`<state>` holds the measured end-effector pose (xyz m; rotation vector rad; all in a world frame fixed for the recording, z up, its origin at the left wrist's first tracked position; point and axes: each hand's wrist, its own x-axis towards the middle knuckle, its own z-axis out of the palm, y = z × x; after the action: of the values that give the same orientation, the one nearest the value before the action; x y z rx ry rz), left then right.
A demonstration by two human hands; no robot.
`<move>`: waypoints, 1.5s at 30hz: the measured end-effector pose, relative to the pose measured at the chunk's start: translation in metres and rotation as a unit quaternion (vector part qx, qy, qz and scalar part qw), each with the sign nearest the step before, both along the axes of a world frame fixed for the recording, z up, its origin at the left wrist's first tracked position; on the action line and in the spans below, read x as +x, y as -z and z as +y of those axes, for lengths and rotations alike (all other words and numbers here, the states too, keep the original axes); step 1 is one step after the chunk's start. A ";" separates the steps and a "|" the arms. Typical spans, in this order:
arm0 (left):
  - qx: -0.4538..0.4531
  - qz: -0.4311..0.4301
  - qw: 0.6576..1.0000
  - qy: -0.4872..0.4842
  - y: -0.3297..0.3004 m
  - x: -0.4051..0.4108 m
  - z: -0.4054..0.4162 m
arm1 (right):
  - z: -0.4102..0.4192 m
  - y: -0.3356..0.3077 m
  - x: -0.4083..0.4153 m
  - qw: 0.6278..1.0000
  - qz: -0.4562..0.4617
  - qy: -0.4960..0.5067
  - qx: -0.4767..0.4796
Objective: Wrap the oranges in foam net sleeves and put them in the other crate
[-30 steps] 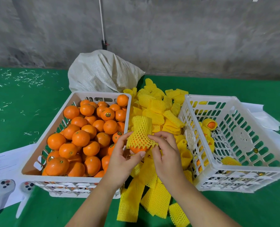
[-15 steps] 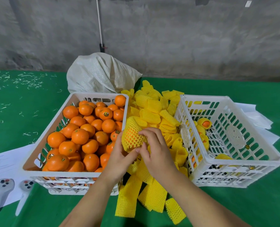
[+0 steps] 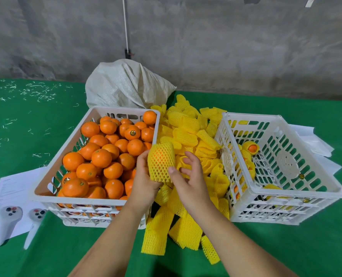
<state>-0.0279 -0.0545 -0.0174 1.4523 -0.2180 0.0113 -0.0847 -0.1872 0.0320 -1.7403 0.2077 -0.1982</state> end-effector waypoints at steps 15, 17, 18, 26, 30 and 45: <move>0.141 -0.053 0.984 0.093 0.005 0.003 -0.006 | -0.023 -0.009 0.046 0.983 0.038 0.058 0.169; 0.131 -0.041 0.986 0.093 0.004 0.004 -0.005 | -0.030 -0.016 0.051 0.984 0.022 0.058 0.169; 0.128 -0.035 0.986 0.097 0.004 0.004 -0.005 | -0.031 -0.018 0.052 0.981 0.018 0.067 0.179; 0.140 -0.057 0.985 0.078 0.004 0.003 -0.001 | -0.020 -0.008 0.058 0.952 0.164 0.076 0.247; 0.168 -0.080 0.978 0.097 0.002 0.003 -0.003 | -0.037 -0.016 0.066 0.945 0.176 0.095 0.258; 0.343 -0.113 0.931 0.061 0.005 0.018 0.046 | -0.119 -0.015 0.047 0.984 0.041 0.172 0.030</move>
<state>-0.0095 -0.0082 -0.0223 2.1345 -0.5399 0.0004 -0.0380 -0.3057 0.0472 -1.6458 0.5698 -0.3675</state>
